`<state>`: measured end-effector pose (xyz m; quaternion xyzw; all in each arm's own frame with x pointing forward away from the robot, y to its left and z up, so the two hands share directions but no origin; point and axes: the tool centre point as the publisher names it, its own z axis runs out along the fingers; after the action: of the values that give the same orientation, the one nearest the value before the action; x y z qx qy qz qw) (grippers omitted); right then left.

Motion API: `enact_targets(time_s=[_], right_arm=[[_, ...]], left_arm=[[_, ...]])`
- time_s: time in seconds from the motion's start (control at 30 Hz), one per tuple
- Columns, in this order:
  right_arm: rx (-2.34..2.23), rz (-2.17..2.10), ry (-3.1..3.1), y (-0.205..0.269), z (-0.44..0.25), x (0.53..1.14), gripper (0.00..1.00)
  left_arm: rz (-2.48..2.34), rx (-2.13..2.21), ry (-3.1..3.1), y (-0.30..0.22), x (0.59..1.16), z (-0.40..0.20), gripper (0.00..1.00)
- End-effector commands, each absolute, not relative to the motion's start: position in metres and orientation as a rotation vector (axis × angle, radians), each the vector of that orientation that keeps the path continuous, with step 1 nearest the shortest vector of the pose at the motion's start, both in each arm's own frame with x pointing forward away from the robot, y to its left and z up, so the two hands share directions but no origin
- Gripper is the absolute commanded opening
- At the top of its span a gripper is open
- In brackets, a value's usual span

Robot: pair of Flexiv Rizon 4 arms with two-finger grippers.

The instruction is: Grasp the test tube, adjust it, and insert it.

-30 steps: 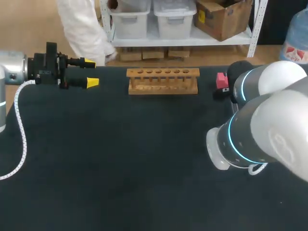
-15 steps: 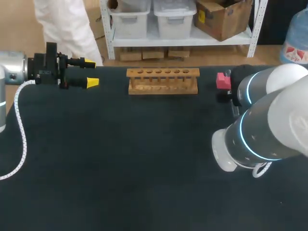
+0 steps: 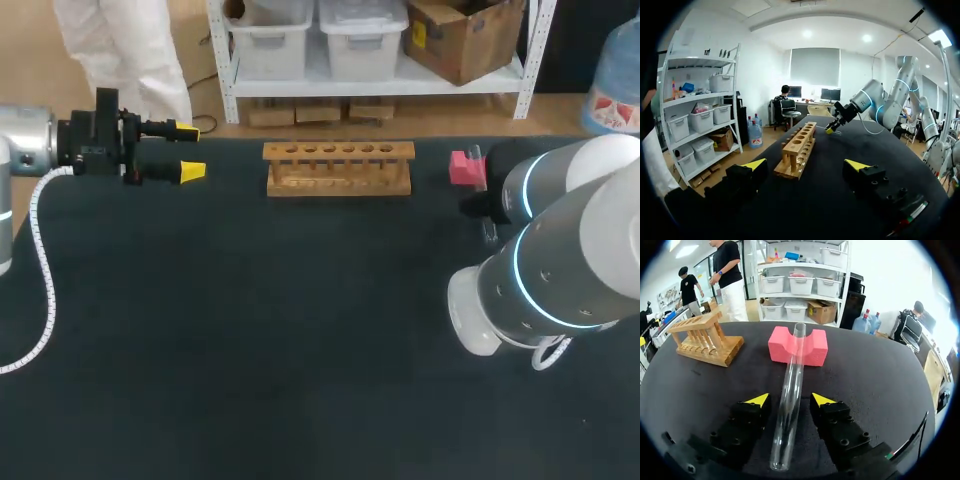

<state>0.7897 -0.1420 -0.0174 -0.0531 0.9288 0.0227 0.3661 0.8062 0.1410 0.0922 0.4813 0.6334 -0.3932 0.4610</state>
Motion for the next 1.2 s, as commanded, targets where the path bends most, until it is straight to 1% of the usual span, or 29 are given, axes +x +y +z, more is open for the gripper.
enact_targets(time_s=[0.03,0.13,0.23,0.3,0.33,0.4,0.43,0.5,0.53,0.9,1.2], right_arm=[[-0.148,0.088,2.391,-0.146,-0.017,0.790,0.48],[-0.148,0.086,2.395,-0.147,-0.017,0.790,0.41],[-0.148,0.082,2.399,-0.148,-0.018,0.789,0.29],[-0.146,0.080,2.401,-0.148,-0.018,0.789,0.27],[-0.145,0.080,2.402,-0.148,-0.018,0.789,0.23],[-0.145,0.078,2.404,-0.148,-0.018,0.789,0.18],[-0.145,0.077,2.406,-0.148,-0.018,0.789,0.12],[-0.143,0.073,2.408,-0.148,-0.018,0.789,0.03],[-0.142,0.071,2.409,-0.148,-0.019,0.789,0.00],[-0.101,0.048,2.419,-0.147,-0.015,0.785,0.00],[-0.061,0.019,2.386,-0.144,0.019,0.774,0.00]], left_arm=[[-0.967,1.184,1.555,0.141,0.806,0.091,1.00],[-0.967,1.184,1.555,0.141,0.806,0.091,1.00],[-0.967,1.184,1.555,0.141,0.806,0.091,1.00],[-0.967,1.184,1.555,0.141,0.806,0.091,1.00],[-0.967,1.184,1.555,0.141,0.806,0.091,1.00],[-0.967,1.184,1.555,0.141,0.806,0.091,1.00],[-0.967,1.184,1.555,0.141,0.806,0.091,1.00],[-0.967,1.184,1.555,0.141,0.806,0.091,1.00],[-0.967,1.184,1.555,0.141,0.806,0.091,1.00],[-0.967,1.184,1.555,0.141,0.806,0.091,1.00],[-0.967,1.184,1.555,0.141,0.806,0.091,1.00]])
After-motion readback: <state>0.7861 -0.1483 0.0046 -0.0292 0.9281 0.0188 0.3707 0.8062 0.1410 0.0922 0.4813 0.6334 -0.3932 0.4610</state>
